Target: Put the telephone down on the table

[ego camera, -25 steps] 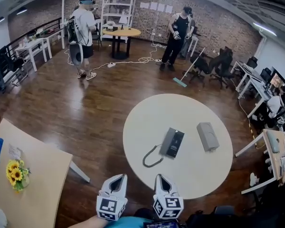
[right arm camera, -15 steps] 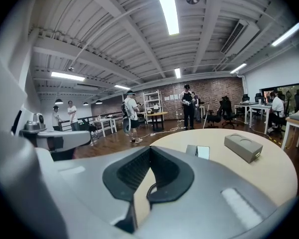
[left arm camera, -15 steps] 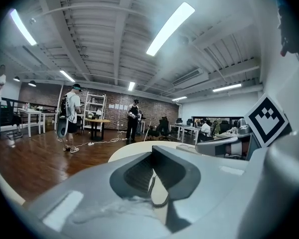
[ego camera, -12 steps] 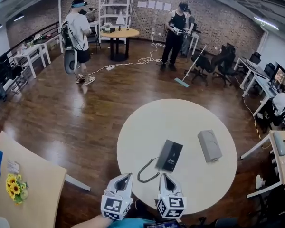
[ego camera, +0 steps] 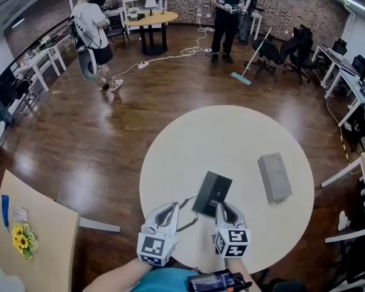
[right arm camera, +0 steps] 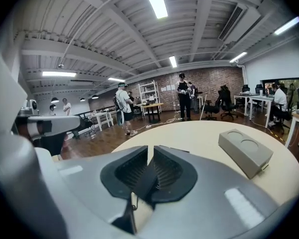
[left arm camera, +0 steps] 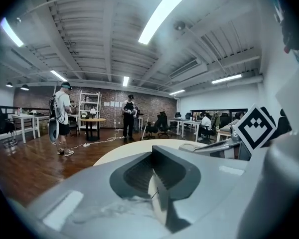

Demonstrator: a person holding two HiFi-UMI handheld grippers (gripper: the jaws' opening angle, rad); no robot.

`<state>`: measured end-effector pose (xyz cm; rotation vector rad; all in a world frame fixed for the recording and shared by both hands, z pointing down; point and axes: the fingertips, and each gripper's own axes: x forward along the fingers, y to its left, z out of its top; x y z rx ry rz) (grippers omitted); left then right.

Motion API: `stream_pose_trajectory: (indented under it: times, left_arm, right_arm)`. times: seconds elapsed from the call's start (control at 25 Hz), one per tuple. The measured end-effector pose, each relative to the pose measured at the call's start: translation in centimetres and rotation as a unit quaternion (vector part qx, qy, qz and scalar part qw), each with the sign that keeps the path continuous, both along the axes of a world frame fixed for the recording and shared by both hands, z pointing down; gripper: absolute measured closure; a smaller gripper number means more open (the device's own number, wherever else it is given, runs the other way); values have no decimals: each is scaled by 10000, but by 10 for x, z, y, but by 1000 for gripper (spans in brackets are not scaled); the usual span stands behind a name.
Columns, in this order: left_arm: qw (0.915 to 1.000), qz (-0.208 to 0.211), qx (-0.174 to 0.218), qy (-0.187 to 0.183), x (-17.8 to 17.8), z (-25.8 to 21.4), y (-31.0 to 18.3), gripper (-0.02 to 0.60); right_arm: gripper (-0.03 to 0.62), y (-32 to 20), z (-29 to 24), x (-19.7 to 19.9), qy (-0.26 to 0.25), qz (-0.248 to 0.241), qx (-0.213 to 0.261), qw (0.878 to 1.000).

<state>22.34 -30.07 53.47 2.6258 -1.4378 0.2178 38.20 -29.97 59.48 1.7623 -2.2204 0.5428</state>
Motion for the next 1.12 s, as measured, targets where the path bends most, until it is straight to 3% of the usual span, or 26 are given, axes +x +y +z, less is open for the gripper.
stream_pose_trajectory:
  times: [0.32, 0.48, 0.76, 1.12]
  left_arm:
    - [9974, -8, -501, -524, 22, 58, -46, 566]
    - [9942, 127, -670, -829, 37, 87, -64, 566]
    - [9891, 197, -1122, -934, 44, 123, -74, 566]
    - [9841, 27, -1423, -1060, 31, 145, -67, 566]
  right_arm:
    - [493, -37, 59, 31, -256, -128, -685, 9972]
    - [442, -42, 98, 47, -678, -175, -1191, 9904]
    - [373, -49, 141, 42, -2008, -808, -1794, 9597]
    - [349, -53, 171, 22, -2397, -1671, -2491, 9233]
